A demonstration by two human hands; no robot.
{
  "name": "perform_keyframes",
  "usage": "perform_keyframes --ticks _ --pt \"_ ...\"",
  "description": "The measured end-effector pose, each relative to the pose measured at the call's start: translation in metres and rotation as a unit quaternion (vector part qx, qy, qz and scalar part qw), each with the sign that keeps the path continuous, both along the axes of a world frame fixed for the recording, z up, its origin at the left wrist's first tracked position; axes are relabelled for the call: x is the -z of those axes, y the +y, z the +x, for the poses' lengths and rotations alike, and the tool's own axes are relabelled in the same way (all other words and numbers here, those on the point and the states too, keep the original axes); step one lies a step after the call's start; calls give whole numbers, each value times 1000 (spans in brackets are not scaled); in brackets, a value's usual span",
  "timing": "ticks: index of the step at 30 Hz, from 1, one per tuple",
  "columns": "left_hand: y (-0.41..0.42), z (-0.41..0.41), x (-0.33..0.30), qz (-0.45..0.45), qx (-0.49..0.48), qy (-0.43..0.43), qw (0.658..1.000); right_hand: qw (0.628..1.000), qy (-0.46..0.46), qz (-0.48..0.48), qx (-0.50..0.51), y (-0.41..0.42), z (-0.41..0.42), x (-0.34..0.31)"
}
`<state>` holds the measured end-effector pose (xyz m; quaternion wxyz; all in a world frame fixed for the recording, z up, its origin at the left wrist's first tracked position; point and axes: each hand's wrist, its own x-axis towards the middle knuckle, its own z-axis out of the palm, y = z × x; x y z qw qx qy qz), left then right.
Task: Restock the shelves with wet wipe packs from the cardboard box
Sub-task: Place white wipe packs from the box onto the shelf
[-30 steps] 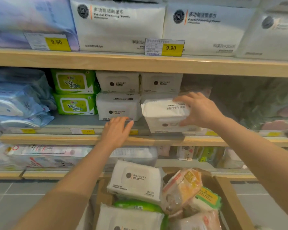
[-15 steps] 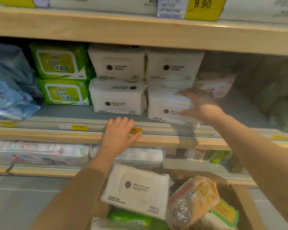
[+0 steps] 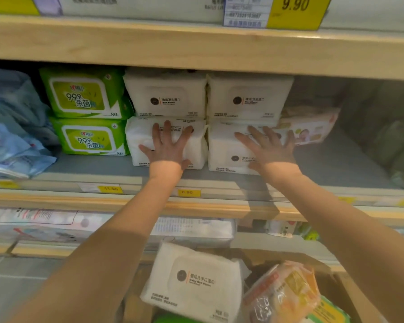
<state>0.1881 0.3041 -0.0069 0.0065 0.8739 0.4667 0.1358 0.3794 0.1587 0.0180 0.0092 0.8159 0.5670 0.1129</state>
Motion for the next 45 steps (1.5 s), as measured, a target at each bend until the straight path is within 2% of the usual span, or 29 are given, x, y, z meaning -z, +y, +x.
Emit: perform_keyframes --ticks 5,11,15,17,19,22,25,28,33,36,40,45 --pt "4 0 4 11 1 -3 1000 999 -5 14 -42 7 14 5" --pt "2 -2 2 3 5 17 1000 999 5 -15 -40 7 15 -1" --pt "0 -9 -21 -34 24 56 998 993 62 -102 -22 11 4 -26" --pt "-8 -15 -37 -45 29 60 997 990 92 -99 -25 7 -8 -40" --pt "-27 -26 -49 -15 40 62 997 989 121 -69 -46 -6 -27 -45" --pt "-67 -60 -45 22 102 5 995 982 161 -58 -85 -41 -62 -38" --pt "-115 -107 -25 -29 148 -56 987 977 182 -56 -101 -85 -97 -20" --pt "-164 -165 3 -61 138 -51 987 970 200 -66 -118 -132 -132 2" --pt "-220 -247 47 -176 88 -35 980 951 264 -91 -135 -191 -187 40" --pt "-245 -284 67 -186 93 -40 977 934 304 -115 -146 -213 -224 60" --pt "-276 -315 86 -171 103 -63 978 934 265 -179 -157 -225 -262 84" --pt "-277 -313 85 -227 67 -50 970 955 188 -184 -138 -218 -275 100"
